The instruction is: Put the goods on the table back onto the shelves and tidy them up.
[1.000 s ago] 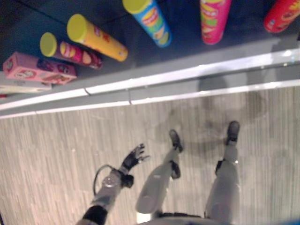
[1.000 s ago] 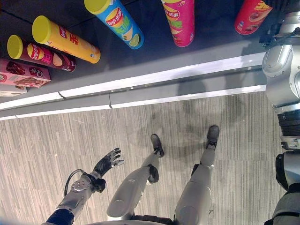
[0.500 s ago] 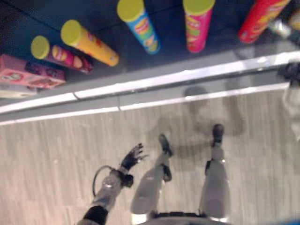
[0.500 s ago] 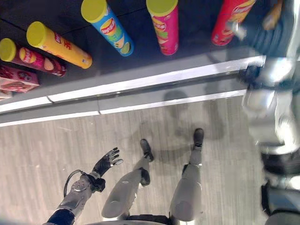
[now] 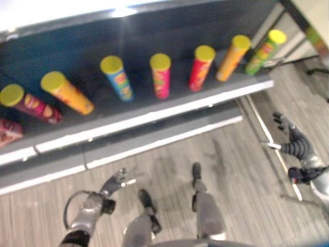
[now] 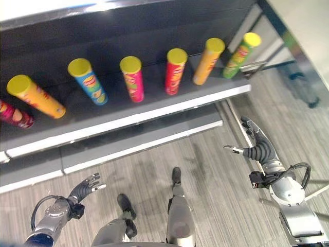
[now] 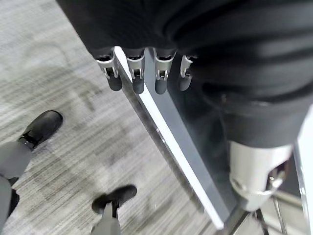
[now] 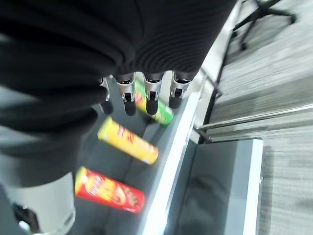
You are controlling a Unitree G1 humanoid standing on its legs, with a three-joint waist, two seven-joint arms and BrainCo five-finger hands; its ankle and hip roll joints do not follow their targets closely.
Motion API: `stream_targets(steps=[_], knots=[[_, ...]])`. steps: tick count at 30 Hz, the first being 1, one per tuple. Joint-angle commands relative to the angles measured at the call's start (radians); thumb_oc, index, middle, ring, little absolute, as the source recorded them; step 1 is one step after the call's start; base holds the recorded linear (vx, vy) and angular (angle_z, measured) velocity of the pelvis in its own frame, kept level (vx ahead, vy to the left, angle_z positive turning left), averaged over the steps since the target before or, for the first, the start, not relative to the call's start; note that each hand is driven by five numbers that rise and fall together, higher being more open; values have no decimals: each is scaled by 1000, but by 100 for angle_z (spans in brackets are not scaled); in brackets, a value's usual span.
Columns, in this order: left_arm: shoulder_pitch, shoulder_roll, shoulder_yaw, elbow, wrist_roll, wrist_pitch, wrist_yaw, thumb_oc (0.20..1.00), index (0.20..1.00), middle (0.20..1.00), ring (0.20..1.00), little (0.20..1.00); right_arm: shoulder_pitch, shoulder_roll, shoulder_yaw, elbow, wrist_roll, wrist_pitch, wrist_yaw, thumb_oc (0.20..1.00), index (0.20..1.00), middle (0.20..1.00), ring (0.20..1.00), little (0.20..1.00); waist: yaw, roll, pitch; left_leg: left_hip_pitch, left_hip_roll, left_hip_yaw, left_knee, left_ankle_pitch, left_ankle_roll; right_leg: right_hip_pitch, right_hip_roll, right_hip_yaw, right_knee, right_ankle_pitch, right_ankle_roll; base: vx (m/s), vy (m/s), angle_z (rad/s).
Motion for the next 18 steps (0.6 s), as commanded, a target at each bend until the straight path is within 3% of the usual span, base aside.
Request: stream_targets(steps=[1,2,5,8,9,11,14,16,18], knots=[[35,-42,41,-34,19,-19,-1,1000,1000,1000,1000,1000,-73,-66,-66,41,62,-4,34,1000,1000,1000,1000,1000,39,99,-76,51,97,125,-74,44,-92,184,-117,-372,322,-171,141,-92,0,-177],[37,-42,41,-35,19,-19,-1,1000,1000,1000,1000,1000,-73,-67,-65,42,62,-4,35,1000,1000,1000,1000,1000,39,99,-76,51,97,125,-74,44,-92,185,-116,-373,320,-171,141,-98,-22,-149],[80,-61,57,-34,14,-21,-5,1000,1000,1000,1000,1000,-106,-53,-59,87,41,21,24,1000,1000,1000,1000,1000,65,84,-125,58,120,233,-74,67,-93,248,-117,-500,347,-140,141,-119,-60,-94],[86,-74,76,-11,21,-18,-1,1000,1000,1000,1000,1000,-93,-17,-83,118,5,46,-4,1000,1000,1000,1000,1000,71,67,-150,60,142,269,-74,107,-118,301,-39,-459,166,-206,135,-91,-154,-124],[86,-73,75,-11,22,-18,0,1000,1000,1000,1000,1000,-90,-15,-85,116,4,46,-5,1000,1000,1000,1000,1000,75,67,-150,62,144,271,-74,108,-121,304,-35,-458,159,-204,134,-24,-104,-21],[86,-87,91,22,31,-18,-6,1000,1000,1000,1000,1000,-39,18,-138,154,-47,71,-54,1000,1000,1000,1000,1000,72,76,-168,68,180,283,-73,145,-145,338,25,-450,76,-281,101,-38,-157,-3],[90,-89,91,17,44,-19,-26,1000,1000,1000,1000,1000,29,87,-212,168,-89,73,-119,1000,1000,1000,1000,1000,72,86,-166,78,217,287,-55,180,-171,367,82,-439,23,-330,63,-40,-251,-19],[89,-87,90,10,49,-20,-41,1000,1000,1000,1000,1000,46,107,-237,158,-116,76,-147,1000,1000,1000,1000,1000,76,81,-145,56,254,276,51,159,-189,392,98,-423,7,-352,43,-44,-238,-7],[82,-93,71,11,50,-22,-40,1000,1000,1000,1000,1000,19,106,-232,172,-132,74,-172,1000,1000,1000,1000,1000,104,79,-114,5,279,155,157,156,-214,406,105,-392,2,-364,32,-91,-95,-16]])
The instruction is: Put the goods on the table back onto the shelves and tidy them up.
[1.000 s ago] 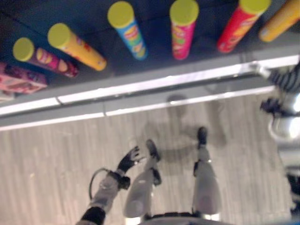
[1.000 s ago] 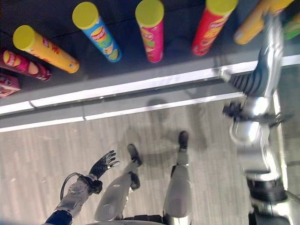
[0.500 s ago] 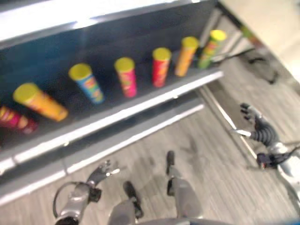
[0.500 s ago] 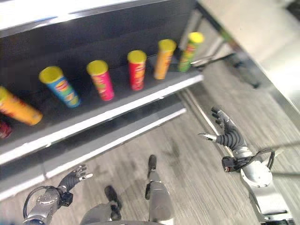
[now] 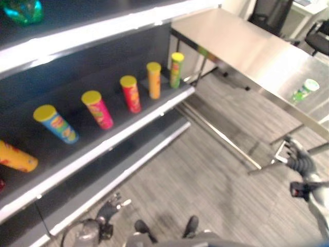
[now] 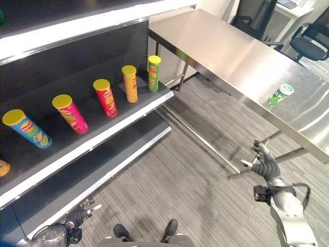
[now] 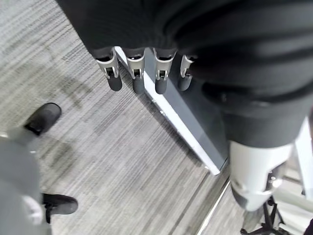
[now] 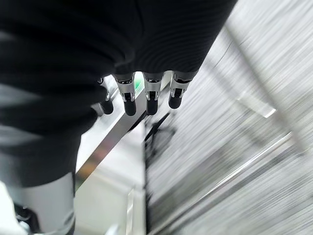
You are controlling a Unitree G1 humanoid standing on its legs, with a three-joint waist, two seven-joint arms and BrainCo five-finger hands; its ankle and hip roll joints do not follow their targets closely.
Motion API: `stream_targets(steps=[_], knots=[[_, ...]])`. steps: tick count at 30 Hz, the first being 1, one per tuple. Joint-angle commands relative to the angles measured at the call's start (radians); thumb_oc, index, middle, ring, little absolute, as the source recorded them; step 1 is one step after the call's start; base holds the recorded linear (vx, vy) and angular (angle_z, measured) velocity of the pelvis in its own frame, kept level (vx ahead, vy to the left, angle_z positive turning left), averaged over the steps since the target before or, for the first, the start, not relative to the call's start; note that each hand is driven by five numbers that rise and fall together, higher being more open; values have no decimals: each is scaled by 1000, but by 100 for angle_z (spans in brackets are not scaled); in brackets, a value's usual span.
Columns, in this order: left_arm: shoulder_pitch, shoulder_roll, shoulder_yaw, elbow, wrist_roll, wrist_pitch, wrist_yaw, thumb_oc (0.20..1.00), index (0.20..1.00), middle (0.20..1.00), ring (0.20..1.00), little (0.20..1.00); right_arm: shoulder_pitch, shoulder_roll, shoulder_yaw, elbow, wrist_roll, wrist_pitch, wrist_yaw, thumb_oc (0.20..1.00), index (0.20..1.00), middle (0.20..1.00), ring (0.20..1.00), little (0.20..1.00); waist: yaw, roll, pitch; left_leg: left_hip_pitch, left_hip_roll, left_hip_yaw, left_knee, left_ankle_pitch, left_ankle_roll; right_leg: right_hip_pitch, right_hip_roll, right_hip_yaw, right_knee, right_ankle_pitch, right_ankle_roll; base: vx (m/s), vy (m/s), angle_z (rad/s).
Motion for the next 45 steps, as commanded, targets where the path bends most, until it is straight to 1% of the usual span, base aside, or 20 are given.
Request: stream_targets(steps=[1,2,3,4,5,6,8,9,11,12,17,20,21,23,25,27,28,33,38,45], knots=[[-55,-5,-26,-20,22,-27,-17,1000,1000,1000,1000,1000,-132,-32,-60,-18,-49,-43,-75,1000,1000,1000,1000,1000,49,-12,70,15,66,-175,29,121,-164,74,-15,50,8,-14,71,-107,7,-39],[-51,-11,-38,-21,19,-27,-11,1000,1000,1000,1000,1000,-156,-31,-39,-10,-42,-48,-76,1000,1000,1000,1000,1000,64,-12,75,17,28,-281,21,86,-151,68,-20,79,9,-5,76,-132,56,-64],[-41,-16,-44,-31,12,-25,-4,1000,1000,1000,1000,1000,-173,-32,-28,-7,-40,-48,-82,1000,1000,1000,1000,1000,76,-18,79,17,-3,-356,9,66,-124,53,-32,96,13,15,70,-79,67,-98],[-39,-24,-47,-26,10,-25,6,1000,1000,1000,1000,1000,-195,-29,-16,1,-44,-50,-89,1000,1000,1000,1000,1000,87,-18,77,32,-28,-431,-3,30,-111,48,-32,137,18,20,71,-43,88,-138],[-39,-29,-51,-22,7,-25,17,1000,1000,1000,1000,1000,-210,-16,-11,6,-35,-54,-100,1000,1000,1000,1000,1000,89,-20,77,49,-54,-480,-18,1,-98,40,-36,174,27,24,73,26,105,-135],[-40,-34,-52,-20,9,-25,24,1000,1000,1000,1000,1000,-209,-6,-12,5,-34,-54,-96,1000,1000,1000,1000,1000,87,-18,72,70,-60,-494,-58,-6,-90,35,-34,195,32,30,74,5,149,-107],[-66,-30,-62,-4,23,-20,22,1000,1000,1000,1000,1000,-204,17,-30,-4,-44,-50,-106,1000,1000,1000,1000,1000,55,-5,52,92,-64,-450,-115,7,-79,18,-44,205,47,37,84,-20,195,-80],[-68,-29,-61,-5,25,-18,22,1000,1000,1000,1000,1000,-199,21,-27,-14,-57,-42,-104,1000,1000,1000,1000,1000,52,-5,46,97,-73,-450,-131,14,-75,9,-52,211,53,43,90,-10,225,-38],[-65,-21,-76,-28,31,-14,18,1000,1000,1000,1000,1000,-190,22,-29,-39,-75,-32,-101,1000,1000,1000,1000,1000,38,1,39,132,-103,-425,-187,20,-53,-12,-73,236,74,63,107,5,283,-11],[-72,-18,-80,-50,28,-9,22,1000,1000,1000,1000,1000,-196,22,-16,-43,-89,-27,-90,1000,1000,1000,1000,1000,32,4,42,137,-127,-415,-205,15,-35,-32,-94,258,91,86,125,-30,314,-63],[-84,-17,-70,-36,37,-3,28,1000,1000,1000,1000,1000,-193,39,-6,-59,-114,-23,-80,1000,1000,1000,1000,1000,24,-2,47,130,-158,-403,-205,0,-14,-64,-126,284,114,122,148,-34,166,-38],[-72,-15,-66,-48,50,4,25,1000,1000,1000,1000,1000,-200,52,-13,-58,-116,-40,-80,1000,1000,1000,1000,1000,24,-6,57,124,-172,-389,-205,-7,1,-84,-155,278,143,161,166,-14,153,-31],[-72,-15,-66,-48,50,4,25,1000,1000,1000,1000,1000,-200,52,-13,-58,-116,-40,-80,1000,1000,1000,1000,1000,24,-6,57,124,-172,-389,-205,-7,1,-84,-155,279,143,161,166,-21,104,-45],[-68,-8,-62,-45,56,7,24,1000,1000,1000,1000,1000,-212,61,-10,-41,-102,-53,-80,1000,1000,1000,1000,1000,32,-9,63,121,-167,-379,-205,-2,4,-91,-166,252,166,173,174,-41,57,-15],[-65,8,-49,-44,60,11,23,1000,1000,1000,1000,1000,-233,65,-6,-22,-87,-66,-79,1000,1000,1000,1000,1000,48,-5,68,116,-154,-364,-205,5,9,-85,-179,202,219,166,176,-71,27,-14],[-60,17,-46,-41,54,11,20,1000,1000,1000,1000,1000,-238,60,-5,-15,-96,-77,-77,1000,1000,1000,1000,1000,58,-2,70,113,-145,-359,-205,11,13,-71,-171,204,259,143,172,-73,27,-14],[37,22,-28,-49,140,5,-42,1000,1000,1000,1000,1000,-188,132,-45,102,-44,-137,-29,1000,1000,1000,1000,1000,87,-19,-58,179,-27,-356,-205,53,-65,108,-64,169,22,50,110,-35,52,-12],[51,15,-2,-32,136,6,-31,1000,1000,1000,1000,1000,-169,140,-60,102,-47,-139,-30,1000,1000,1000,1000,1000,82,-22,-59,191,-37,-349,-205,42,-60,107,-75,183,31,59,113,0,47,-11],[69,19,20,3,159,4,-27,1000,1000,1000,1000,1000,-167,121,-80,98,-50,-136,-24,1000,1000,1000,1000,1000,84,-17,-58,203,-51,-344,-205,33,-51,105,-84,186,52,59,117,14,47,-5],[73,1,16,3,149,0,-30,1000,1000,1000,1000,1000,-188,93,-72,100,-67,-136,-20,1000,1000,1000,1000,1000,94,-7,-43,210,-63,-348,-205,30,-38,72,-116,171,138,71,131,-2,10,-4]])
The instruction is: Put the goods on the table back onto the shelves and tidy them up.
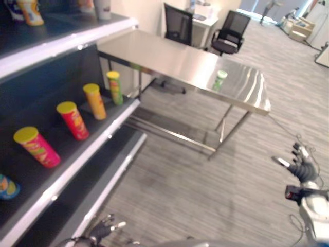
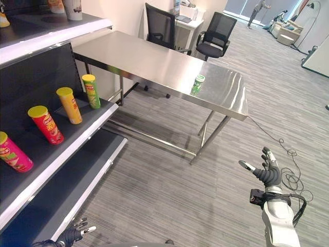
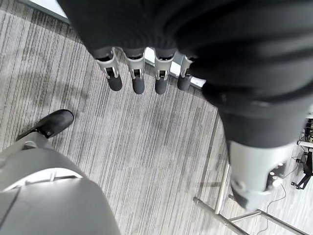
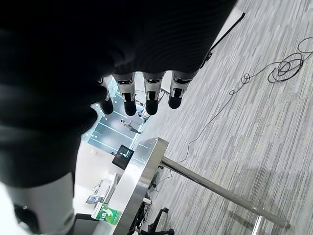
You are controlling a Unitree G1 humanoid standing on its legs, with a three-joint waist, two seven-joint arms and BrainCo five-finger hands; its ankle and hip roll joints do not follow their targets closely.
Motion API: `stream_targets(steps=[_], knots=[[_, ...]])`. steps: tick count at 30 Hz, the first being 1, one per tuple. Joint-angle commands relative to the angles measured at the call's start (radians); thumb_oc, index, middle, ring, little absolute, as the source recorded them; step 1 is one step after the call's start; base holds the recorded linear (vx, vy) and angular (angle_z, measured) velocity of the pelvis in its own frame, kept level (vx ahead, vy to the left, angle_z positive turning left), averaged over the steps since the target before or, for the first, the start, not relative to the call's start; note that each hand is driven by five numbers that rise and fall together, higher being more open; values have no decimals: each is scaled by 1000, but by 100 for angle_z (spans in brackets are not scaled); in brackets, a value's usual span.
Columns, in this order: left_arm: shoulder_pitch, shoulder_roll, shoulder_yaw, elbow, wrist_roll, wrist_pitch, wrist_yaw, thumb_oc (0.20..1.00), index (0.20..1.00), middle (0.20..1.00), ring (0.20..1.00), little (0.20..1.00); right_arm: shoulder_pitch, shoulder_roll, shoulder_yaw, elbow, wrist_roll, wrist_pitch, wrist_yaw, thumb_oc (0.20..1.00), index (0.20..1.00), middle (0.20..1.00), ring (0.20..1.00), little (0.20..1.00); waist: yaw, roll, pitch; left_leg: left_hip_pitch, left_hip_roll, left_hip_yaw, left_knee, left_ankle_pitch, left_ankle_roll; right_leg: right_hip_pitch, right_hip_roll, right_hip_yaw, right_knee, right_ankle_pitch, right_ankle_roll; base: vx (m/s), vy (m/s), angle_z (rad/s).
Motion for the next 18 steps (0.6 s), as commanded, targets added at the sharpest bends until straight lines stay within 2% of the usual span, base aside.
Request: stream_targets(steps=[1,5,7,8,9,10,11,12,13,14,15,18], knots=[[-22,-20,-5,4,22,-34,-9,1000,1000,1000,1000,1000,-81,-80,-32,3,-9,-63,-11,1000,1000,1000,1000,1000,26,46,-4,2,71,-95,0,9,-53,-21,-44,-41,135,18,51,-10,-41,-12],[-26,-20,-25,-32,-7,-36,-15,1000,1000,1000,1000,1000,-70,-79,-23,-40,-16,-52,-14,1000,1000,1000,1000,1000,22,51,1,5,105,-102,12,25,-72,-4,2,-27,103,-49,13,49,-152,-5],[-27,-18,-47,-52,-14,-37,-29,1000,1000,1000,1000,1000,-65,-83,-31,-86,4,-54,-28,1000,1000,1000,1000,1000,18,46,31,-78,158,-132,214,-7,-96,5,39,-24,100,-84,-28,24,-257,7],[-27,-18,-47,-52,-14,-37,-29,1000,1000,1000,1000,1000,-65,-83,-31,-86,4,-54,-28,1000,1000,1000,1000,1000,18,46,31,-78,158,-133,214,-7,-96,5,39,-24,100,-84,-28,1,-295,16],[-15,-14,-84,-81,-17,-26,-37,1000,1000,1000,1000,1000,-52,-98,-44,-119,29,-62,-29,1000,1000,1000,1000,1000,24,55,83,-188,216,-215,438,59,-113,46,88,-10,89,-115,-81,-2,-211,20],[-15,-15,-84,-81,-17,-26,-37,1000,1000,1000,1000,1000,-52,-98,-44,-119,29,-62,-29,1000,1000,1000,1000,1000,21,57,82,-194,219,-219,445,56,-114,46,91,-13,89,-115,-82,6,-277,35],[-32,-19,-104,-57,-16,-24,-24,1000,1000,1000,1000,1000,-54,-116,-49,-136,32,-59,-34,1000,1000,1000,1000,1000,36,59,117,-284,173,-323,501,95,-113,57,97,-12,88,-133,-95,52,-74,48],[-33,-18,-110,-58,-17,-19,-24,1000,1000,1000,1000,1000,-63,-125,-54,-133,34,-54,-39,1000,1000,1000,1000,1000,44,63,123,-321,154,-344,439,82,-107,69,100,-14,77,-137,-89,52,-72,31],[-33,-18,-110,-58,-17,-19,-24,1000,1000,1000,1000,1000,-63,-126,-55,-133,34,-54,-39,1000,1000,1000,1000,1000,42,61,121,-322,150,-344,434,87,-106,66,98,-16,77,-136,-89,293,47,0],[-41,-24,-100,-43,-7,-20,-30,1000,1000,1000,1000,1000,-65,-119,-60,-147,39,-53,-40,1000,1000,1000,1000,1000,36,87,113,-344,220,-267,177,193,-128,88,127,-17,59,-150,-76,336,78,-15],[-49,-24,-108,-31,-3,-22,-29,1000,1000,1000,1000,1000,-70,-124,-53,-139,38,-56,-44,1000,1000,1000,1000,1000,40,97,111,-355,229,-249,106,220,-132,90,128,-15,63,-156,-73,342,78,3],[-74,-24,-113,-18,-2,-19,-22,1000,1000,1000,1000,1000,-92,-142,-37,-140,28,-65,-57,1000,1000,1000,1000,1000,51,103,113,-377,242,-216,3,246,-146,104,125,-8,72,-180,-62,230,49,-4]])
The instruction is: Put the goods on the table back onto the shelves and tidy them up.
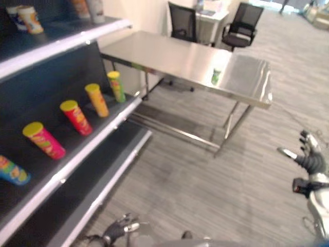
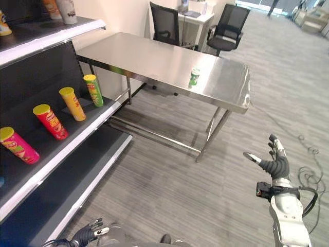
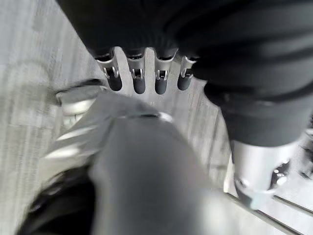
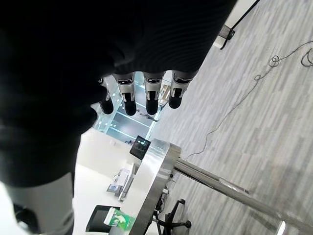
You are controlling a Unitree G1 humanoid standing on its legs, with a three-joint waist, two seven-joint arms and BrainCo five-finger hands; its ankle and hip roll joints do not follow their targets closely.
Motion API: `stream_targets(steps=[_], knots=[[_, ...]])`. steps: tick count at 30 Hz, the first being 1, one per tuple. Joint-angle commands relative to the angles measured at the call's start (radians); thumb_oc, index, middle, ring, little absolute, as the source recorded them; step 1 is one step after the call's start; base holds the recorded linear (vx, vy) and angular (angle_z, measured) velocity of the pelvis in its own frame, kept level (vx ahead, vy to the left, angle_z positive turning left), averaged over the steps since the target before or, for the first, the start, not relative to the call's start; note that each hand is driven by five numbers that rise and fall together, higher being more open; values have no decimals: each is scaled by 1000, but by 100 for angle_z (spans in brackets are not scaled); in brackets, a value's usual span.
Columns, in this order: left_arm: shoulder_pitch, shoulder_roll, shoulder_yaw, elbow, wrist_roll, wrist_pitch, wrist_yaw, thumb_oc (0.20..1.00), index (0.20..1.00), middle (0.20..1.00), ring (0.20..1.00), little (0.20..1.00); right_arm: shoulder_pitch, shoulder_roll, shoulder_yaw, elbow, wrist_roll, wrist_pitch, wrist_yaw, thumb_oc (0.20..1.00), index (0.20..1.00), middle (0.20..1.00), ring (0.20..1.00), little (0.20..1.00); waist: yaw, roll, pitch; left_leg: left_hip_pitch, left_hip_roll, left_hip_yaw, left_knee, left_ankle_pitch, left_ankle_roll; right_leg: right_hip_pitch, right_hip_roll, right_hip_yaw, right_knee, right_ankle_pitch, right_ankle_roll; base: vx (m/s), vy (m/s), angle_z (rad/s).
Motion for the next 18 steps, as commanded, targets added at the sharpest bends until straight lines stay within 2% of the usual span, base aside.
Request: stream_targets(steps=[1,2,3,4,5,6,7,8,9,10,11,12,13,14,15,16,17,18], knots=[[2,44,-9,-65,1,-12,1,1000,1000,1000,1000,1000,-46,-75,-29,-64,2,-53,-33,1000,1000,1000,1000,1000,37,-10,10,-24,14,9,-11,188,3,138,-67,7,77,-46,128,474,110,-36],[10,28,19,-65,-19,-11,5,1000,1000,1000,1000,1000,-74,-68,-5,-68,-18,-48,-38,1000,1000,1000,1000,1000,46,2,-17,27,2,43,-13,180,22,166,-77,29,94,-78,148,371,100,-54],[10,28,19,-65,-19,-11,5,1000,1000,1000,1000,1000,-74,-68,-5,-68,-18,-48,-38,1000,1000,1000,1000,1000,46,2,-17,28,2,44,-13,180,22,166,-77,30,95,-78,148,556,208,-86],[7,20,29,-64,-35,-14,22,1000,1000,1000,1000,1000,-100,-55,19,-64,-37,-48,-40,1000,1000,1000,1000,1000,68,0,-37,47,-22,71,15,190,34,187,-112,41,128,-102,160,439,163,-93],[1,20,34,-61,-44,-17,27,1000,1000,1000,1000,1000,-114,-50,27,-59,-47,-48,-44,1000,1000,1000,1000,1000,78,-4,-41,59,-34,85,30,176,49,184,-137,48,173,-102,166,593,242,-82],[-2,23,34,-76,-55,-14,32,1000,1000,1000,1000,1000,-130,-45,37,-53,-58,-47,-53,1000,1000,1000,1000,1000,88,-15,-40,81,-68,93,40,154,81,166,-184,56,266,-90,184,523,252,-106],[-14,27,35,-84,-71,-18,40,1000,1000,1000,1000,1000,-139,-44,52,-56,-82,-46,-59,1000,1000,1000,1000,1000,85,-21,-36,122,-115,99,23,129,119,107,-228,80,413,-30,199,463,273,-69],[-27,31,31,-90,-74,-18,42,1000,1000,1000,1000,1000,-143,-40,53,-58,-89,-47,-64,1000,1000,1000,1000,1000,74,-25,-32,143,-142,97,10,109,138,58,-249,96,496,28,207,422,275,-49],[-37,36,29,-103,-86,-19,43,1000,1000,1000,1000,1000,-151,-48,55,-65,-103,-48,-70,1000,1000,1000,1000,1000,59,-34,-24,164,-176,101,3,87,164,42,-268,119,591,116,227,248,184,31],[-43,38,30,-98,-90,-19,45,1000,1000,1000,1000,1000,-150,-44,50,-71,-104,-48,-74,1000,1000,1000,1000,1000,51,-33,-16,190,-192,94,-4,70,175,5,-284,117,639,124,227,159,118,33],[-44,38,30,-97,-90,-19,45,1000,1000,1000,1000,1000,-150,-44,50,-71,-104,-48,-74,1000,1000,1000,1000,1000,53,-30,-18,188,-188,95,-5,71,175,2,-281,118,637,127,225,203,139,42],[-53,40,41,-100,-94,-17,52,1000,1000,1000,1000,1000,-154,-33,40,-92,-104,-54,-79,1000,1000,1000,1000,1000,33,-28,-9,230,-222,94,-19,40,200,-47,-308,106,721,186,235,343,161,27],[-70,40,59,-84,-93,-14,56,1000,1000,1000,1000,1000,-166,-37,24,-101,-110,-63,-91,1000,1000,1000,1000,1000,25,-28,-4,260,-248,98,-19,-4,211,-84,-370,41,719,168,238,424,141,12],[-68,36,63,-83,-91,-15,54,1000,1000,1000,1000,1000,-166,-37,17,-112,-108,-60,-88,1000,1000,1000,1000,1000,16,-29,-4,272,-255,91,-19,-13,207,-77,-376,24,664,155,233,490,-40,10],[-79,27,61,-58,-83,-21,52,1000,1000,1000,1000,1000,-212,-72,14,-112,-100,-53,-87,1000,1000,1000,1000,1000,14,-18,-7,292,-254,87,-19,-43,179,-97,-404,-52,449,108,219,368,-142,21],[-76,24,64,-57,-85,-24,54,1000,1000,1000,1000,1000,-227,-90,9,-107,-103,-49,-94,1000,1000,1000,1000,1000,14,-19,-9,300,-252,84,-19,-50,173,-98,-398,-57,374,113,223,292,-123,29],[-76,24,65,-57,-85,-24,54,1000,1000,1000,1000,1000,-228,-90,10,-106,-103,-49,-95,1000,1000,1000,1000,1000,14,-17,-8,301,-250,84,-19,-51,173,-94,-395,-59,369,115,223,242,-164,41],[-71,10,63,-47,-87,-34,52,1000,1000,1000,1000,1000,-244,-113,12,-99,-101,-48,-101,1000,1000,1000,1000,1000,4,-23,-18,319,-255,72,-19,-72,153,-116,-363,-27,165,155,236,278,-171,46]])
